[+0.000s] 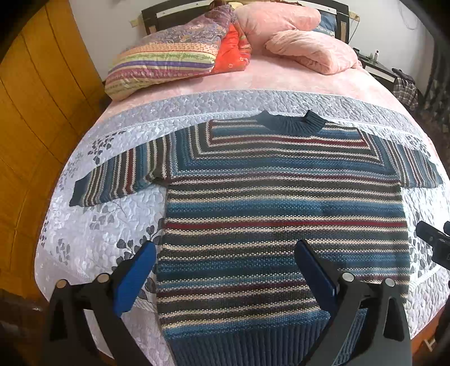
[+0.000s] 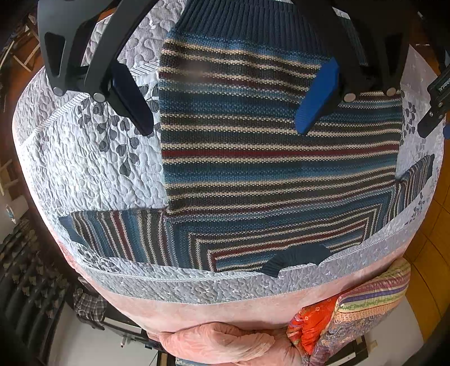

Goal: Fold small clothes

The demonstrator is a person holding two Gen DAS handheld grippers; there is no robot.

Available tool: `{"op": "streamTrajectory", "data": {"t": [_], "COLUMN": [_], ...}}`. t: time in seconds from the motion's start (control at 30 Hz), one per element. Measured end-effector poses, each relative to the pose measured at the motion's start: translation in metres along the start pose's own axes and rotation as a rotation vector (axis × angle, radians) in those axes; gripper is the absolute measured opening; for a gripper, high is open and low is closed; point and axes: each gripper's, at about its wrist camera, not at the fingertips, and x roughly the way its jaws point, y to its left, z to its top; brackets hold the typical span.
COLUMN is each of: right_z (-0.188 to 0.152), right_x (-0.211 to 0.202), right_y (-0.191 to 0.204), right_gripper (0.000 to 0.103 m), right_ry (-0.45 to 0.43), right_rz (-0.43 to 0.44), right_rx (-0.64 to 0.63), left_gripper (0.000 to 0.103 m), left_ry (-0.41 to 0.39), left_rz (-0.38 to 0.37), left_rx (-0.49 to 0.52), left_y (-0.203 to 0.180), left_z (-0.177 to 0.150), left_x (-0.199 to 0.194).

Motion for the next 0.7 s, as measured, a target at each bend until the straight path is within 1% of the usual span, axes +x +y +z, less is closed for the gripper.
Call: {"op": "streamTrajectory", "data": {"t": [0.7], "right_z": [0.001], "right_x": [0.0006], "right_y": [-0.0008], "right_gripper": [0.1], "right_ry": [-0.002], "right_rz": [0.001], "right_rx": [0.002], "left_gripper": [0.099], "left_ry": [-0.009], "left_rz": [0.011], "left_rx": [0.005], "left_y": [0.0016], "left_z": [-0.0008], "left_x": [-0.0022]}}
